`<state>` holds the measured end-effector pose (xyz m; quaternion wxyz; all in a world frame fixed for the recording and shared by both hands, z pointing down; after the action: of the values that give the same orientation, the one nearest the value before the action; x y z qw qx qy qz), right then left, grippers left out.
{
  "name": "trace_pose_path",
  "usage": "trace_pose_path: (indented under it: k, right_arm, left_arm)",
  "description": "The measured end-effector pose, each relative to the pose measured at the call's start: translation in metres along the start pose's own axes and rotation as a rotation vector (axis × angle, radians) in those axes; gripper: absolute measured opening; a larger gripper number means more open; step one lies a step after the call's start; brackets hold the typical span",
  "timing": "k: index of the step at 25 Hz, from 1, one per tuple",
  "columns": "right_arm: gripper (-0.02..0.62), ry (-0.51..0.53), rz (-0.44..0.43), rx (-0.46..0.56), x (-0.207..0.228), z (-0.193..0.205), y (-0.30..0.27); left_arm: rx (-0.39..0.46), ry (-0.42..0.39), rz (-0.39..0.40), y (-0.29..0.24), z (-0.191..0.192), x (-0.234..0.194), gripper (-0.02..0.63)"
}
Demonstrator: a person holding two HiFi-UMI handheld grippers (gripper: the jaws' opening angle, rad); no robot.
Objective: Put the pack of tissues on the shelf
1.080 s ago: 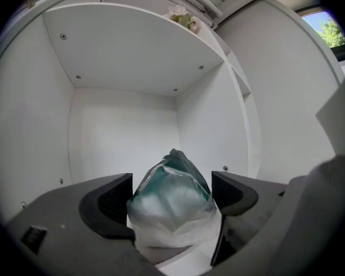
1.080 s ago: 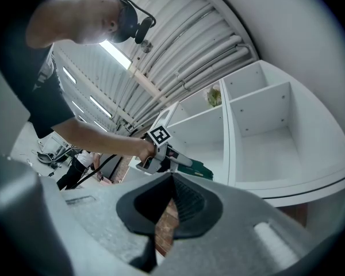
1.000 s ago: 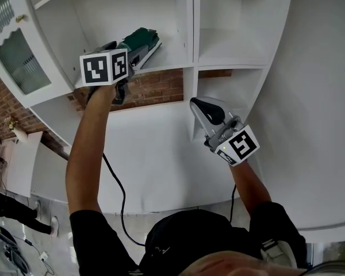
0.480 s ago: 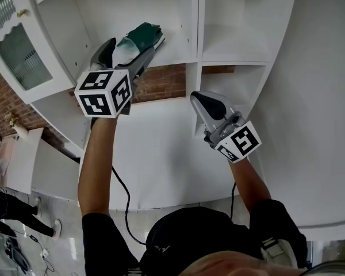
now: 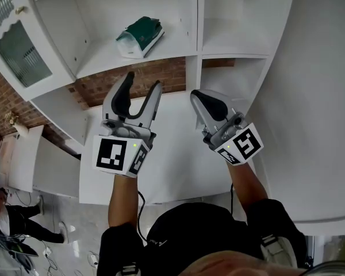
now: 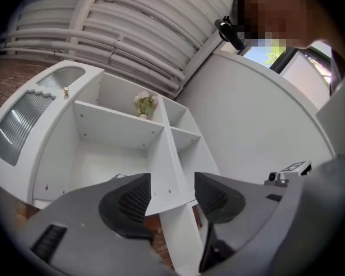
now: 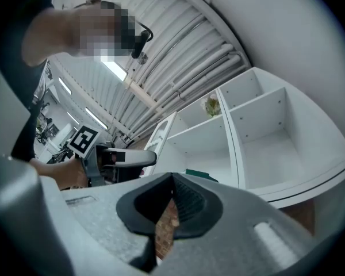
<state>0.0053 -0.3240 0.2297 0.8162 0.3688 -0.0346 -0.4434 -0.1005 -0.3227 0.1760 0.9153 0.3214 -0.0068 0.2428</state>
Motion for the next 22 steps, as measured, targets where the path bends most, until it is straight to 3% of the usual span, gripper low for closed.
trace_pose_path:
  k: [6,11,16,22]
  right_arm:
    - [0.002,-0.003,-0.002,0.013,-0.018,-0.002,-0.001]
    - [0.002,-0.019,0.013,0.011,-0.027,-0.001,0.004]
    - [0.000,-0.024,0.053,0.007,-0.028,-0.002,0.012]
    - [0.000,-0.013,0.059,-0.011,-0.033,0.000,0.014]
  left_arm:
    - [-0.016,0.025,0.031,0.026,0.014,0.034,0.088]
    - [0.004,0.058,0.034,0.039,0.016,0.044,0.012]
    - [-0.046,0.102,0.033,0.051,0.033,0.051,-0.002]
    - [-0.045,0.106,0.059,0.053,0.033,0.057,-0.002]
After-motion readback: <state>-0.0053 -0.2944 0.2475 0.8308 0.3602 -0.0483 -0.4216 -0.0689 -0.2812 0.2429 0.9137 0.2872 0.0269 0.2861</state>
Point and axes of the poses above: the fingertips, and each gripper's own axes: y backward along the fingers, x to its right, z out of its underside, the point moved 1 cm from there along y, backward along the fingers, and after that the axes turned 13 degrees about x, right-handed, at the moved point
